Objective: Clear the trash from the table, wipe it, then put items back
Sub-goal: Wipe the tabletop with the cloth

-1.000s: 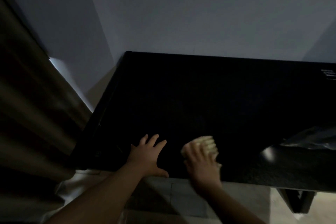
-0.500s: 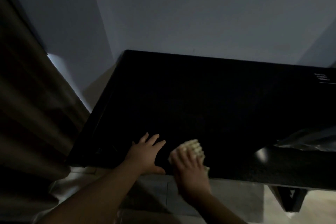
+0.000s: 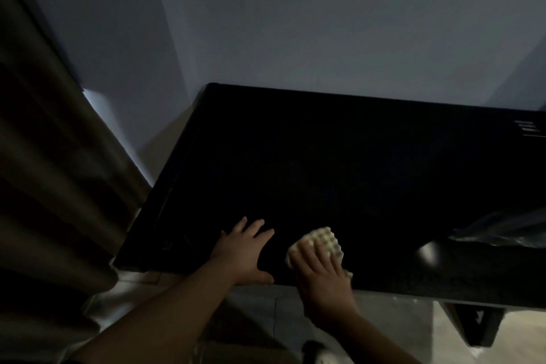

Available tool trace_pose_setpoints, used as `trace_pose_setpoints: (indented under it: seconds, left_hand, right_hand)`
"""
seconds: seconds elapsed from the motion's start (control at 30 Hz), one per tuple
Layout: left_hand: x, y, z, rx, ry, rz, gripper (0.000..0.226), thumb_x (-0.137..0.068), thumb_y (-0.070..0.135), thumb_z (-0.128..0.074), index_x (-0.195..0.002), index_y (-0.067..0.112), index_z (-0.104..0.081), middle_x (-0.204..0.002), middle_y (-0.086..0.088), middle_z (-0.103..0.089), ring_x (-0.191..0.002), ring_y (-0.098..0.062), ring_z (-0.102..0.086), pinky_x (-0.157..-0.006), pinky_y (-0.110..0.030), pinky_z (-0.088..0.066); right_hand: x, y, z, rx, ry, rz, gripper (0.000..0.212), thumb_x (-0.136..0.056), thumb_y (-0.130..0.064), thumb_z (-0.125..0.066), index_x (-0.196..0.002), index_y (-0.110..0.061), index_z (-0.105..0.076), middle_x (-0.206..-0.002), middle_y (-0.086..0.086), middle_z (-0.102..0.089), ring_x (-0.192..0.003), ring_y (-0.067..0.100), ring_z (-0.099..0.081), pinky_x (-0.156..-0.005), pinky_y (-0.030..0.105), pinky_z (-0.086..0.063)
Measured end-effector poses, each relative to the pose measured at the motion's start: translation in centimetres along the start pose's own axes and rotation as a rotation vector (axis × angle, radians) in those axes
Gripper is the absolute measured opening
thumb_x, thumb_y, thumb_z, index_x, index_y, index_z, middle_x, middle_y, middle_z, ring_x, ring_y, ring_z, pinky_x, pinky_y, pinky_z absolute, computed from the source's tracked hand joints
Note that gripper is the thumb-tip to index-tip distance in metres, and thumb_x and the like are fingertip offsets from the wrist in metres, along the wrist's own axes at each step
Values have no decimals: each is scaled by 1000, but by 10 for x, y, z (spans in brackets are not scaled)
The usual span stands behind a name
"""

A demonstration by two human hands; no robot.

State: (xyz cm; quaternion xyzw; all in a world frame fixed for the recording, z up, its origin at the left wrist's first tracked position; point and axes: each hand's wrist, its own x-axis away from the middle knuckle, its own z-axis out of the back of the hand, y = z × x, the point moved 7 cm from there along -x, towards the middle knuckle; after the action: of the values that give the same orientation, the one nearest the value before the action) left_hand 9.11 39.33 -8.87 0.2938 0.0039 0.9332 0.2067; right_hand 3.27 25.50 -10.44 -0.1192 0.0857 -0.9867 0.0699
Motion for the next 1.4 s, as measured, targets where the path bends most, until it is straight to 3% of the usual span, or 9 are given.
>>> trace_pose_setpoints:
  seconds: [0.2,0.37,0.57,0.67,0.8,1.03,1.17,1.3,1.4]
  left_hand:
    - [2,0,0,12,-8,-10,94,-80,63,-58,-151,34,-3,-160,8,9,-147,-24,10,-116,-56,-12]
    - [-4,-1,0,70,18,75,89,-82,67,-51,-151,36,-3,-160,8,9,-147,-26,10,-116,-55,-16]
    - [-12,-4,12,180,50,239,69,-94,58,-36,-151,37,-4,-160,3,9,-146,-30,9,-115,-48,-20]
    - [-15,-5,12,173,53,256,61,-98,52,-29,-151,36,-4,-160,3,7,-147,-30,6,-115,-46,-25]
    - [-19,-7,17,162,54,272,58,-100,48,-26,-152,35,-4,-160,4,5,-147,-30,4,-113,-43,-29]
    - [-33,-3,24,174,23,314,56,-101,46,-25,-151,36,-2,-160,4,6,-146,-34,5,-111,-46,-30]
    - [-33,-4,26,163,20,296,57,-101,46,-26,-152,34,-3,-160,1,4,-145,-37,1,-109,-46,-33]
    - [-36,-2,27,167,26,303,57,-101,45,-27,-152,32,-4,-160,0,2,-145,-39,0,-106,-47,-36]
    - [-39,-1,29,166,37,310,58,-101,45,-27,-152,31,-4,-159,-2,1,-145,-40,0,-105,-47,-39]
  right_hand:
    - [-17,84,19,19,-32,-76,66,-86,-49,-2,-150,-33,-5,-160,-3,4,-147,20,5,-117,34,-3]
    - [-26,111,22,-146,6,-448,52,-101,-38,-26,-149,-36,-8,-160,-2,2,-147,26,0,-115,47,-15]
    - [-31,32,6,70,-9,135,55,-74,-41,-35,-126,-30,-46,-126,-4,-63,-109,21,-65,-94,33,-47]
    - [-43,87,17,81,-52,105,56,-80,-42,-31,-133,-29,-39,-134,-2,-56,-116,23,-61,-91,33,-49]
    - [-55,135,37,-105,51,-240,51,-101,-38,-18,-151,-30,-8,-160,-3,-1,-147,21,-1,-117,38,-7]
    - [-44,26,18,13,46,232,51,-73,-41,-35,-118,-33,-59,-119,-7,-67,-103,19,-67,-81,35,-54]
    - [-61,88,23,48,59,260,40,-92,-41,-34,-130,-30,-43,-134,0,-56,-116,25,-60,-88,37,-51]
    - [-73,146,45,-285,159,-232,42,-98,-31,-43,-139,-34,-42,-158,11,-12,-143,33,-19,-113,44,-28]
    - [-76,104,38,-200,201,-173,45,-91,-28,-35,-131,-22,-54,-148,17,-36,-133,40,-38,-105,50,-35]
